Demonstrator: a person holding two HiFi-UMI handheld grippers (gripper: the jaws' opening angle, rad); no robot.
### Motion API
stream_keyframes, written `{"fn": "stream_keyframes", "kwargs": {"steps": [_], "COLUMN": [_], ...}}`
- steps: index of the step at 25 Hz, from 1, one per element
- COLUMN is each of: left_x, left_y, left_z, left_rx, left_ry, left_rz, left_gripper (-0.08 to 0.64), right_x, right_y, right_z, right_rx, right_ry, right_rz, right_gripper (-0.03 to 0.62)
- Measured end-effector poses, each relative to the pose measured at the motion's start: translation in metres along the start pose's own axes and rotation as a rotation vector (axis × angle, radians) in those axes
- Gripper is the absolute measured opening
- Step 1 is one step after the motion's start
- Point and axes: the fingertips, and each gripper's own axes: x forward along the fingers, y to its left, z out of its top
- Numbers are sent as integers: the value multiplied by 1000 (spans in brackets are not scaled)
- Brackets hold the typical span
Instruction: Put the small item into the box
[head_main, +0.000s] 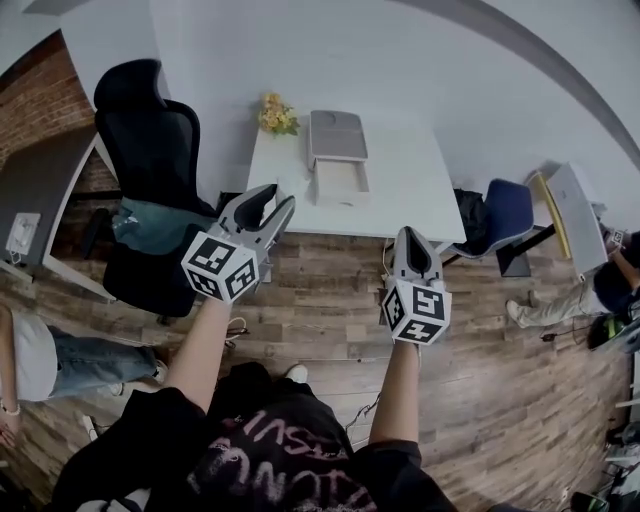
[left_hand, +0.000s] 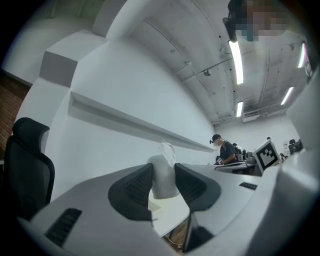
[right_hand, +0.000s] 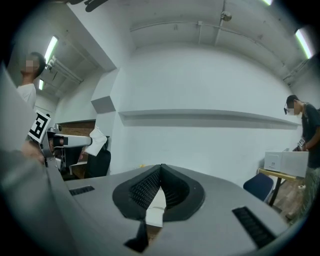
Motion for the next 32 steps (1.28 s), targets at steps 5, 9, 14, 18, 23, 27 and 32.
{"fn": "stream_keyframes", "kwargs": {"steps": [5, 9, 14, 18, 23, 27, 32], "left_x": [38, 68, 114, 156, 207, 238, 265], "left_y": [11, 29, 58, 89, 128, 155, 165], "left_z": [-4, -13, -28, -38, -49, -46, -47], "left_rx": [24, 23, 5, -7, -29, -45, -47], "left_ry": [16, 25, 28, 35, 47, 38, 44], "left_rz": [12, 19, 16, 12, -1, 0, -10], "left_gripper": [144, 144, 144, 144, 144, 144, 144], "right_x": [40, 73, 121, 173, 232, 267, 291], "right_y": [-21, -34, -56, -70, -86, -99, -112], "right_z": [-2, -10, -18, -20, -17, -10, -10], "right_rx": [7, 11, 13, 13, 8, 3, 5], "right_ry": [3, 15, 24, 32, 40, 44, 52], "right_rz": [27, 33, 19, 14, -3, -20, -25], "right_gripper": [11, 11, 11, 11, 11, 11, 11]}}
